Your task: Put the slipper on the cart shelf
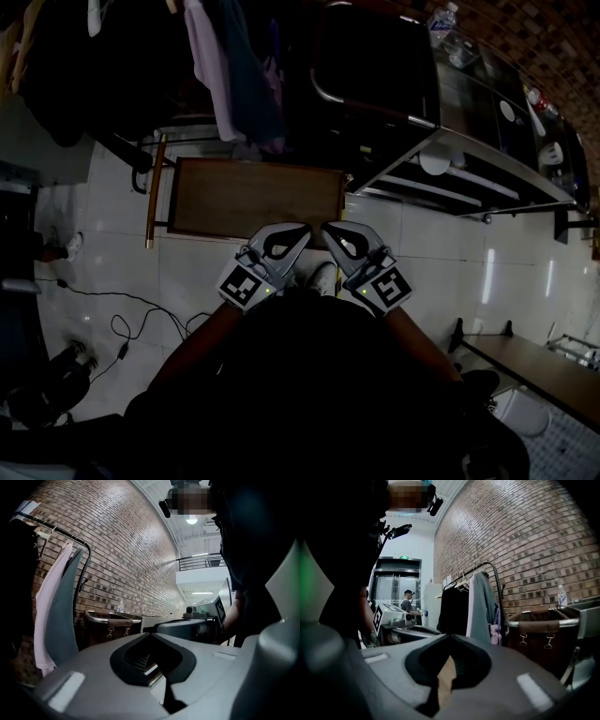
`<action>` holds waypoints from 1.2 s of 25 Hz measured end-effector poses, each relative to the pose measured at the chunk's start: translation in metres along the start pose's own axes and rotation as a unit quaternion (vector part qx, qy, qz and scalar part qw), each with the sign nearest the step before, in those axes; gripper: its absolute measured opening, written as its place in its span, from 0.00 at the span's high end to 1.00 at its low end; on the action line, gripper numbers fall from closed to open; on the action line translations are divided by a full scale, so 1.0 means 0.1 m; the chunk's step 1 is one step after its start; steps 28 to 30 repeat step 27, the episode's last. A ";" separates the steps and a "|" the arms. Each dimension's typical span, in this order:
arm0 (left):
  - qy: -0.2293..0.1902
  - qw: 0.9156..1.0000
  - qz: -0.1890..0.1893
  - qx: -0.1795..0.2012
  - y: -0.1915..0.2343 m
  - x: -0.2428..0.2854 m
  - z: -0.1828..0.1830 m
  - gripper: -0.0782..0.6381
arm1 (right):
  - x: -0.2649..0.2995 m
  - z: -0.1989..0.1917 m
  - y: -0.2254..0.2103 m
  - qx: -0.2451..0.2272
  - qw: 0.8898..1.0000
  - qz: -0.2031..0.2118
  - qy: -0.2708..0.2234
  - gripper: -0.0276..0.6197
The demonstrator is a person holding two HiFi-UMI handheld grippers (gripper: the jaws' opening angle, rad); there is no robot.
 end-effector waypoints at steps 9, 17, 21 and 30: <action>0.005 1.000 -0.008 0.007 -0.05 0.16 0.04 0.89 | -0.06 0.03 -0.13 0.023 1.000 -0.004 -0.012 0.95; 0.006 1.000 -0.014 0.011 -0.14 0.25 0.06 0.89 | -0.13 0.05 -0.13 0.022 1.000 0.005 -0.015 0.95; 0.007 1.000 -0.012 0.005 -0.17 0.28 0.05 0.89 | -0.17 0.02 -0.16 0.030 0.999 0.001 -0.016 0.95; -0.002 1.000 -0.004 0.005 -0.15 0.31 -0.02 0.89 | -0.20 -0.01 -0.22 0.039 0.999 -0.005 -0.015 0.95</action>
Point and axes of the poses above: the fingertips, and each gripper's own axes: x forward along the fingers, y to its left, z out of its top, the point moved 5 cm from there along -x, backward along the fingers, and after that the axes turned 15 degrees about x, right-handed, at the moved point
